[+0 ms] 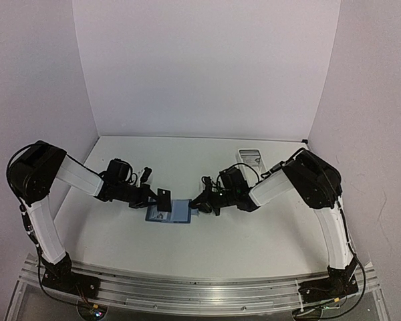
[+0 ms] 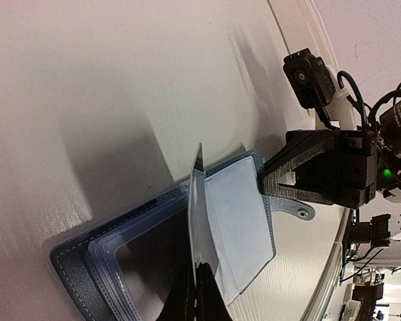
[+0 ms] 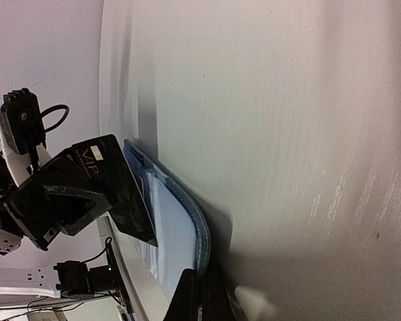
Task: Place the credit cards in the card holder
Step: Insert the credit card into the card holder.
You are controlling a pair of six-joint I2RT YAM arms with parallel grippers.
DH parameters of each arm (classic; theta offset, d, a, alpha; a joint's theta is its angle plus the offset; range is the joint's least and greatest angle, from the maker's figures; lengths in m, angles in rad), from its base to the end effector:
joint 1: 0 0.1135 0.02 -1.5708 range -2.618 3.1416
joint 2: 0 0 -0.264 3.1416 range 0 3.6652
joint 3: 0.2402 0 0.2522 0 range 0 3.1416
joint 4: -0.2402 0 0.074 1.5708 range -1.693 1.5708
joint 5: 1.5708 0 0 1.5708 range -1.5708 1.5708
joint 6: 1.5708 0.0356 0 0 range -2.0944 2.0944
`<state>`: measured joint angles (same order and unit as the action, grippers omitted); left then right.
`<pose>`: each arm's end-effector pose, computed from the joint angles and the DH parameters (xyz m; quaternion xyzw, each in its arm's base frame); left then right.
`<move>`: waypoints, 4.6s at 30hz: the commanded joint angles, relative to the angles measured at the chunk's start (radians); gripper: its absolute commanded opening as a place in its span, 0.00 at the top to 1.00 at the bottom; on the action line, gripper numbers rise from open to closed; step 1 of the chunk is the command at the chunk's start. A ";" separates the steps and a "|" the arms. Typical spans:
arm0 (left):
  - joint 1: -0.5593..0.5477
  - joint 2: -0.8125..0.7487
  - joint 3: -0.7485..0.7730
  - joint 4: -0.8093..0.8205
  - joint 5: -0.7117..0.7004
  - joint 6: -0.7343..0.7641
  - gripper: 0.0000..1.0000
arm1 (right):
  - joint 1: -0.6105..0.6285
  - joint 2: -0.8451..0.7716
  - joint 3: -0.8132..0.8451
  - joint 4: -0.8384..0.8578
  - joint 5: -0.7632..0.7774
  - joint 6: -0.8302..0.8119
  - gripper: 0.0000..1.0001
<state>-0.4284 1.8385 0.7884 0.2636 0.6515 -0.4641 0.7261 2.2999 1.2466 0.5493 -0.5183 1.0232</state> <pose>0.2967 -0.1592 0.1130 0.1067 0.8775 -0.4230 0.1990 0.3331 0.3193 0.0765 -0.0057 0.8424 0.5186 0.1459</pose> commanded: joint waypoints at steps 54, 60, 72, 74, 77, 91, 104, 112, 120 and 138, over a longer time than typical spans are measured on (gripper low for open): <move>-0.040 0.097 -0.027 -0.063 0.168 -0.101 1.00 | 0.003 -0.017 -0.054 -0.045 0.063 0.006 1.00; -0.039 0.124 0.016 -0.127 0.194 -0.085 1.00 | 0.003 -0.019 -0.054 -0.042 0.069 0.006 1.00; 0.001 0.139 0.098 -0.366 0.220 -0.072 1.00 | 0.003 -0.028 -0.065 -0.021 0.085 0.015 1.00; -0.001 0.139 0.099 -0.367 0.233 -0.070 1.00 | 0.003 -0.026 -0.065 -0.017 0.086 0.015 1.00; -0.004 0.139 0.098 -0.362 0.238 -0.077 1.00 | 0.003 -0.024 -0.067 -0.010 0.084 0.016 1.00; -0.072 0.222 0.135 -0.092 0.244 -0.207 1.00 | 0.004 0.002 -0.041 0.003 0.063 0.014 1.00; -0.093 0.187 0.307 -0.481 0.136 -0.035 0.61 | 0.004 -0.024 -0.066 0.013 0.081 0.013 1.00; -0.094 0.166 0.411 -0.690 0.127 0.043 0.38 | -0.005 -0.053 -0.070 0.009 0.097 0.000 1.00; -0.093 0.152 0.486 -0.802 0.117 0.119 0.23 | -0.005 -0.077 -0.074 0.006 0.106 -0.006 1.00; 0.059 -0.035 0.309 -0.614 0.012 0.137 0.16 | -0.005 -0.147 0.092 -0.315 0.196 -0.158 0.60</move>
<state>-0.3697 1.8184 1.1695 -0.4155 0.7238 -0.2991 0.7242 2.2207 1.2428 0.4461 -0.4063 0.9793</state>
